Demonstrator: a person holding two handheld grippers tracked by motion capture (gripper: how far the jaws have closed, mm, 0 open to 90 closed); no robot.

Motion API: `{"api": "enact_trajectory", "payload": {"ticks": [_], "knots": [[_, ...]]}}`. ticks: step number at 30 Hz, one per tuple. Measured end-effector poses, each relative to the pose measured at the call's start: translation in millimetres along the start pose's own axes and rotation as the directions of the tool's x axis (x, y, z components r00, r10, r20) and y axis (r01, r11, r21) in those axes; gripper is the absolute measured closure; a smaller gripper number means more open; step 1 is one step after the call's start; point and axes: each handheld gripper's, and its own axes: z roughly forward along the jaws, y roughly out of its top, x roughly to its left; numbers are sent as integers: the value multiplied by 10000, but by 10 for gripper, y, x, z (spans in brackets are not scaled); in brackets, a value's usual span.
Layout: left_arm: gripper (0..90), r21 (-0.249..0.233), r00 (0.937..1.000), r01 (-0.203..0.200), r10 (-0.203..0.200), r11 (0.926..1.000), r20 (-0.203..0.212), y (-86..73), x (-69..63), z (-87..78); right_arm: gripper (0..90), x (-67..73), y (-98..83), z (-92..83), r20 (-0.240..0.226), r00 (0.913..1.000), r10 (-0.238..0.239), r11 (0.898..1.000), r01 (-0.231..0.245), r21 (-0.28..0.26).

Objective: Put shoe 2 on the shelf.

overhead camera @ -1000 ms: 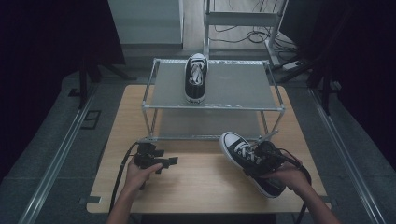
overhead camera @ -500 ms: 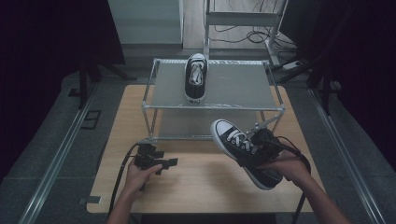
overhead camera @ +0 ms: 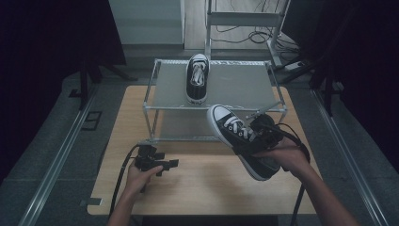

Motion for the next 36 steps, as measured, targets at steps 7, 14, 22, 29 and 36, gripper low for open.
{"api": "enact_trajectory", "payload": {"ticks": [7,14,22,29,36], "knots": [[192,14,10000,27,-27,10000,14,-3,0,11,157,-42,183,-74,76,9993,367,9991,-366,-191],[192,12,9999,102,-102,9999,14,-6,9,1,158,-98,364,-90,274,9974,661,9975,-653,-265],[193,37,9999,128,-128,9999,20,-7,12,10,159,-158,497,-99,364,9944,997,9946,-985,-328],[193,97,9999,102,-103,9999,73,-10,11,26,159,-268,682,-130,622,9858,1558,9871,-1531,-468],[193,69,9998,168,-168,9998,69,-11,18,14,160,-322,783,-137,707,9790,1911,9810,-1882,-465]]}}
